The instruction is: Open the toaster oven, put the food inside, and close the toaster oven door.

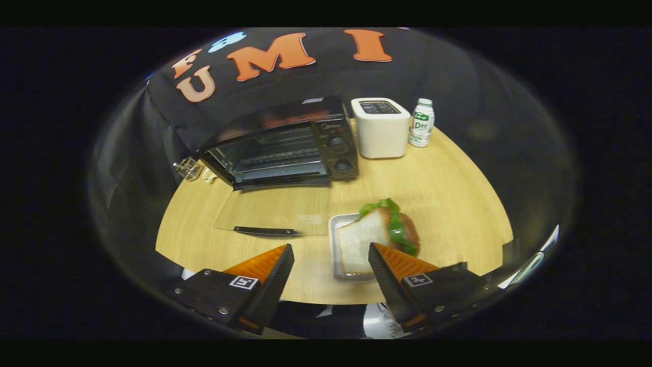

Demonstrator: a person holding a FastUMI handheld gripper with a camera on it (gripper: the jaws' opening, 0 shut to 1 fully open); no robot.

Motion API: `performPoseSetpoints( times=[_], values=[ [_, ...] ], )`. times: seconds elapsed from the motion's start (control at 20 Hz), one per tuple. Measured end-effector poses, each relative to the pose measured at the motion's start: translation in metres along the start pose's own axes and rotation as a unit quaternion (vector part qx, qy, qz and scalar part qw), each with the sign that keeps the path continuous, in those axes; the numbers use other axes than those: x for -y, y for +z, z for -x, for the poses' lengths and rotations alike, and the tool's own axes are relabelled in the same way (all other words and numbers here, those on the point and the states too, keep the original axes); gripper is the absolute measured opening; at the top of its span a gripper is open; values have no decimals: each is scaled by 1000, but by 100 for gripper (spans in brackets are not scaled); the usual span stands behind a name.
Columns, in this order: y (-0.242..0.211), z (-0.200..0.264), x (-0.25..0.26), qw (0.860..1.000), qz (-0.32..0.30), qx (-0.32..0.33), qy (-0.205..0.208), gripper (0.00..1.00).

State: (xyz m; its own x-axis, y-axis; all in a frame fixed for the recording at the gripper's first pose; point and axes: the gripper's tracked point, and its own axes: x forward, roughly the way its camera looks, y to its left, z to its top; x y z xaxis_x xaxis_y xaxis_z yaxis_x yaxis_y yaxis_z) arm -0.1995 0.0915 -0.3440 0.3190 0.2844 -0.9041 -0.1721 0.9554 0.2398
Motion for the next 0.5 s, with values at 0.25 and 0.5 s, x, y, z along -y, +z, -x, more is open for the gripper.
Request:
performPoseSetpoints(
  times=[0.25,0.5],
  values=[
    [3,-1,52,999,4,-4,-38,89],
    [-8,-28,55,999,17,-42,-3,87]
  ],
)
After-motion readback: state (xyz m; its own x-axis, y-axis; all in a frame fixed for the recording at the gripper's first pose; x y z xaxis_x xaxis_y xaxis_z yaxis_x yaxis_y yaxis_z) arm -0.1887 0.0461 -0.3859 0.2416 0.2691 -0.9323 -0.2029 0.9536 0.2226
